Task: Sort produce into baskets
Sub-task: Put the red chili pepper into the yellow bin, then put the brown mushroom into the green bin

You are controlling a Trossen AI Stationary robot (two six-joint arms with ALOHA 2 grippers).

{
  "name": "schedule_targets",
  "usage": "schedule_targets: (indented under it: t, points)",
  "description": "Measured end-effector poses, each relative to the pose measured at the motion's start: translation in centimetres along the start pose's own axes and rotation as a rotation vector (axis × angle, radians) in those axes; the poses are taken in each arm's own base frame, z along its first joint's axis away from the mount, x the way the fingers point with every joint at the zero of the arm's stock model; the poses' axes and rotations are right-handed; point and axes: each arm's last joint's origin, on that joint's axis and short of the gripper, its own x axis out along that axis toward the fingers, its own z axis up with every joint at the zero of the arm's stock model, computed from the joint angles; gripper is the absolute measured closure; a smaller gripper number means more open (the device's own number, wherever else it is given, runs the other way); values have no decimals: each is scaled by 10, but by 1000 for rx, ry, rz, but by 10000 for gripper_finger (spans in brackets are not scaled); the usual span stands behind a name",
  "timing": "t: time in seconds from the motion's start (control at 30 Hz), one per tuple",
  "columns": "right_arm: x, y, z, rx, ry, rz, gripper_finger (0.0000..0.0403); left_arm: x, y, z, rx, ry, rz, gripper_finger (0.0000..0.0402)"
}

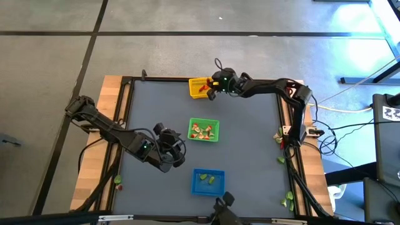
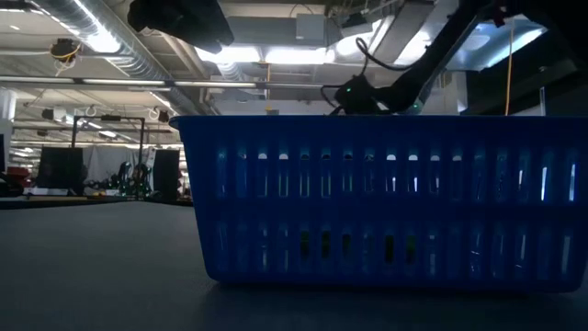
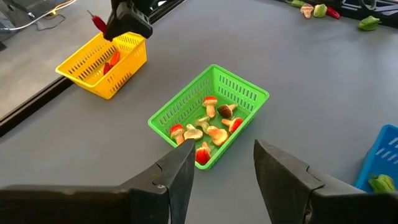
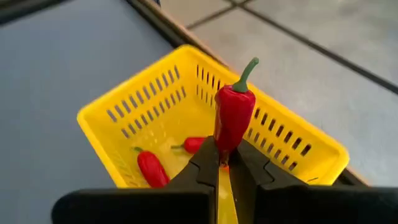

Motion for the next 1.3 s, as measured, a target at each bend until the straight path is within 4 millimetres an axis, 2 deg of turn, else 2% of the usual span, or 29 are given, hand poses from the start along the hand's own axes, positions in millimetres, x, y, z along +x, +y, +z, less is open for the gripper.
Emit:
schedule_targets:
  t: [0.2, 0.37, 0.6, 0.7, 0.87, 0.97, 1.17, 1.3]
  points:
    - [4, 0, -4, -1, 155, -10, 384, 0, 0, 0, -1, 0, 0, 243]
    - [4, 0, -5, -3, 164, -14, 376, 0, 0, 0, 4, 0, 0, 243]
    - [4, 0, -4, -27, 158, -12, 287, 0, 0, 0, 3, 3, -1, 241]
    - [-1, 1, 1, -64, 151, -9, 251, 1, 1, 0, 4, 4, 1, 225]
    - [-27, 10, 25, -120, 104, 7, 217, 4, 3, 1, 1, 68, -33, 177]
    - [-49, 24, 40, -162, 80, 45, 210, 7, 4, 1, 22, 132, -74, 159]
    - [-102, 72, 54, -268, 116, 191, 208, 0, 4, -11, -12, 271, -103, 153]
    - [-131, 111, 47, -367, 109, 301, 208, -12, 4, -24, -24, 426, -130, 153]
